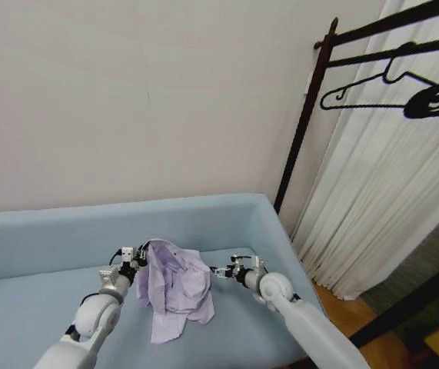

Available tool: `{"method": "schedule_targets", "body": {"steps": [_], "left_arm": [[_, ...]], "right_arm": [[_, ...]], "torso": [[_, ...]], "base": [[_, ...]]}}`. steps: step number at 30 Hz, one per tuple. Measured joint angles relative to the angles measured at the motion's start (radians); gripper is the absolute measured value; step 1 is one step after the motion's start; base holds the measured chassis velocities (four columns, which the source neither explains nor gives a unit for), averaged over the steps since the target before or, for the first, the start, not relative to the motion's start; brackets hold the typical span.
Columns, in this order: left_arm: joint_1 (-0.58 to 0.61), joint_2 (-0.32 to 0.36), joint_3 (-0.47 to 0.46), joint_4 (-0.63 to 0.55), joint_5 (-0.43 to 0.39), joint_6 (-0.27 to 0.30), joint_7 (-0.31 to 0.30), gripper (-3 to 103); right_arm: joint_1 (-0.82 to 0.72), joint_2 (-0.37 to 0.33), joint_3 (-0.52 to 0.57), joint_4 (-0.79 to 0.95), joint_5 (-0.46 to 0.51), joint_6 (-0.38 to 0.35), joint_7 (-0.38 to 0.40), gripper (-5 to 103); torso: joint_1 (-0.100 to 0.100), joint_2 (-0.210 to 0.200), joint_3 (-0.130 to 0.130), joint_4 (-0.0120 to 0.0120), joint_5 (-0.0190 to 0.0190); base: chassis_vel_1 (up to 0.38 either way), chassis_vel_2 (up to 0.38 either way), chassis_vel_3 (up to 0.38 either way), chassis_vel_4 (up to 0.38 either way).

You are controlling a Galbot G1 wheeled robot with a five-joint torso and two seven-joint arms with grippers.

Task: Pick up the clothes from the sofa and hang them on the clothes hanger.

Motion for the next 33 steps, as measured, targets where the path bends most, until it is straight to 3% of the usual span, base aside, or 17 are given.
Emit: {"method": "schedule_targets", "body": {"steps": [4, 8, 10, 13, 17, 21, 27, 33], "left_arm": [[0.002, 0.016, -0.024, -0.010, -0.022, -0.041, 0.040, 3], [0.001, 0.041, -0.056, -0.012, -0.040, -0.083, 0.099, 3], [0.003, 0.064, -0.097, -0.013, -0.053, -0.121, 0.171, 3], [0.009, 0.082, -0.129, -0.022, -0.073, -0.147, 0.224, 3], [0.015, 0.105, -0.152, -0.038, -0.105, -0.173, 0.258, 3], [0.018, 0.121, -0.159, -0.066, -0.144, -0.183, 0.266, 3], [0.019, 0.122, -0.158, -0.078, -0.154, -0.181, 0.265, 3], [0.019, 0.126, -0.159, -0.089, -0.171, -0.169, 0.259, 3]], "right_arm": [[0.070, 0.023, -0.035, -0.130, -0.082, 0.052, -0.179, 100], [0.100, 0.032, -0.049, -0.199, -0.123, 0.122, -0.263, 100], [0.122, 0.038, -0.050, -0.240, -0.141, 0.144, -0.317, 100], [0.136, 0.041, -0.049, -0.262, -0.143, 0.151, -0.349, 100], [0.144, 0.039, -0.048, -0.267, -0.123, 0.158, -0.368, 100], [0.125, 0.036, -0.038, -0.212, 0.000, 0.146, -0.330, 100], [0.075, 0.036, -0.032, -0.155, 0.076, 0.133, -0.306, 100], [0.051, 0.039, -0.035, -0.148, 0.074, 0.132, -0.316, 100]], "torso": [[0.000, 0.000, 0.000, -0.0004, 0.0001], [0.000, 0.000, 0.000, -0.0005, 0.0003], [0.000, 0.000, 0.000, -0.0005, 0.0002], [0.000, 0.000, 0.000, -0.0002, 0.0003], [0.000, 0.000, 0.000, -0.0002, 0.0003], [0.000, 0.000, 0.000, -0.0004, 0.0002], [0.000, 0.000, 0.000, -0.0004, 0.0002], [0.000, 0.000, 0.000, -0.0004, 0.0002]], "base": [[0.000, 0.000, 0.000, 0.000], [0.000, 0.000, 0.000, 0.000], [0.000, 0.000, 0.000, 0.000], [0.000, 0.000, 0.000, 0.000], [0.000, 0.000, 0.000, 0.000], [0.000, 0.000, 0.000, 0.000], [0.000, 0.000, 0.000, 0.000], [0.000, 0.000, 0.000, 0.000]]}}
